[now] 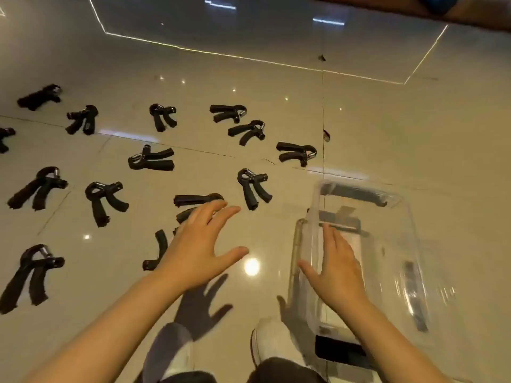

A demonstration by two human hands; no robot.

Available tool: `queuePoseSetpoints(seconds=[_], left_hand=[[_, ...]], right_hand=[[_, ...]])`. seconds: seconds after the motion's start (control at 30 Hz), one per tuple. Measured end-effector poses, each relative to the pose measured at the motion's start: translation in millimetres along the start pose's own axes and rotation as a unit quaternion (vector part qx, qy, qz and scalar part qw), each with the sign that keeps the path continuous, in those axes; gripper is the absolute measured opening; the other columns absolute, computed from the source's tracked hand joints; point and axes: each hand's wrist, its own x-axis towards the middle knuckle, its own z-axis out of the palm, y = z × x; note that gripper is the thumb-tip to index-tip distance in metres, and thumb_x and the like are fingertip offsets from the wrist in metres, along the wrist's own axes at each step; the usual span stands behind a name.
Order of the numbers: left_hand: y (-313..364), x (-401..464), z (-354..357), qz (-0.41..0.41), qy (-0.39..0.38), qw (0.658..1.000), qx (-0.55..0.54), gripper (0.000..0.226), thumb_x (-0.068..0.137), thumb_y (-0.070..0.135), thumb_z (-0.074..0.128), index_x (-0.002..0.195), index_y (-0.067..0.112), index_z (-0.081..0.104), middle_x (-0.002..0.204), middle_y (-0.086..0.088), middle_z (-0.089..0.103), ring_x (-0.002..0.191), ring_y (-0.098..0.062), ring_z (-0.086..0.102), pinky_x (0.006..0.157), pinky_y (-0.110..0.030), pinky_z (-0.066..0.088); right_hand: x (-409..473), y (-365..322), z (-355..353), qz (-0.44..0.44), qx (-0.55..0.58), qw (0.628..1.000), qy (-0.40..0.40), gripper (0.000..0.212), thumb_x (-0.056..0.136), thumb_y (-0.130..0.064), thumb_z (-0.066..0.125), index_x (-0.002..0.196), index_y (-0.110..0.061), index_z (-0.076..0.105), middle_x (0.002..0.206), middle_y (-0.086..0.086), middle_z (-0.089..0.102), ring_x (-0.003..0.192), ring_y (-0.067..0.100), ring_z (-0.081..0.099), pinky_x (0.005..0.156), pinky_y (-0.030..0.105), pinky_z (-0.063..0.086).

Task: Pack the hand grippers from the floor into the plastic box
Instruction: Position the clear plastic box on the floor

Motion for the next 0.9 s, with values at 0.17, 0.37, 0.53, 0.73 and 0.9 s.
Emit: queuePoseSetpoints(seconds=[0.17,0.37,0.53,0.73,0.9], left_hand=[[-11,6,60,0.028,-0.046,0.998,-0.012,0.079,0.075,0.079,0.035,0.143,0.042,0.020,0.152,0.013,0.018,0.138,-0.003,0.007,0.110,-0.032,0.013],[20,16,84,0.066,0.003,0.998,0.022,0.077,0.078,0.076,0.027,0.145,0.043,0.009,0.155,0.014,0.005,0.143,-0.010,0.002,0.111,-0.036,0.007],[45,-1,90,0.082,0.002,0.994,0.066,0.078,0.077,0.078,0.017,0.146,0.045,0.003,0.156,0.012,-0.005,0.142,-0.009,-0.009,0.112,-0.037,-0.003],[43,-57,58,0.071,0.027,0.987,0.142,0.079,0.078,0.077,0.017,0.148,0.040,0.009,0.158,0.004,0.005,0.145,-0.018,0.004,0.112,-0.039,0.001],[62,-112,32,0.026,0.049,0.984,0.169,0.086,0.073,0.080,0.017,0.149,0.038,0.010,0.158,0.003,0.007,0.145,-0.021,0.006,0.115,-0.044,0.007]], right_hand=[[-7,5,36,0.000,0.083,0.995,0.061,0.059,0.094,-0.032,0.050,0.147,-0.020,0.027,0.145,-0.002,0.042,0.131,0.016,0.041,0.110,0.036,0.032],[-13,14,43,-0.001,0.160,0.986,0.044,0.055,0.098,-0.028,0.043,0.148,-0.030,0.020,0.149,-0.010,0.034,0.134,0.011,0.037,0.112,0.028,0.028],[-34,16,43,-0.050,0.165,0.985,0.010,0.053,0.100,-0.023,0.041,0.147,-0.035,0.022,0.147,-0.013,0.037,0.129,0.010,0.042,0.107,0.029,0.035],[-54,27,40,-0.053,0.127,0.990,-0.032,0.058,0.095,-0.009,0.042,0.142,-0.042,0.033,0.141,-0.010,0.047,0.121,0.014,0.050,0.097,0.031,0.041],[-98,56,23,-0.089,-0.080,0.993,-0.025,0.062,0.094,-0.011,0.042,0.146,-0.040,0.022,0.126,0.000,0.055,0.113,0.024,0.050,0.091,0.040,0.036]])
